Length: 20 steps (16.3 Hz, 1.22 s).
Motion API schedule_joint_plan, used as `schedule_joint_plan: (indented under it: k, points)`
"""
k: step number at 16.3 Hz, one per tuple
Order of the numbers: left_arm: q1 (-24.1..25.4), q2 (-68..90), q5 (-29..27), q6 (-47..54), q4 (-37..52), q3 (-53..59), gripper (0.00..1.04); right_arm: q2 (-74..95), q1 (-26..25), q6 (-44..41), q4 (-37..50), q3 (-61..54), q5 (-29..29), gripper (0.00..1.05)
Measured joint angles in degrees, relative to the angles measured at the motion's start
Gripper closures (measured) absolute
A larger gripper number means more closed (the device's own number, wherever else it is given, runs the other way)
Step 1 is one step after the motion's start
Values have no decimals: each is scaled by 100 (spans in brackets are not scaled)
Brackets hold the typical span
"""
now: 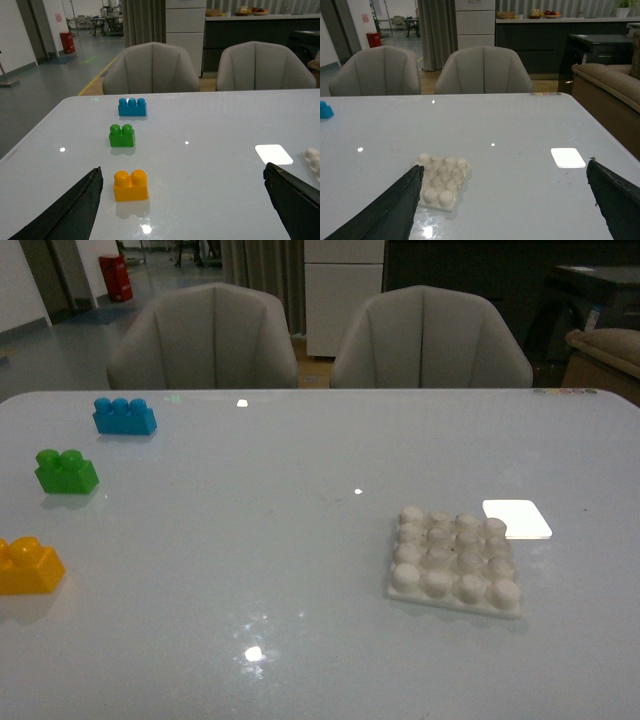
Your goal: Insert yellow block into base center
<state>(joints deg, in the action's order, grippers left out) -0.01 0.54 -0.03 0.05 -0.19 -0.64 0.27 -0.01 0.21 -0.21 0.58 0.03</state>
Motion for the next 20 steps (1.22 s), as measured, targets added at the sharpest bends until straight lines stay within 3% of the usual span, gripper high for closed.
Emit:
schedule_joint_plan:
  k: [20]
  points:
    - [0,0,0,0,0,0,7,0,0,0,-2,0,0,6]
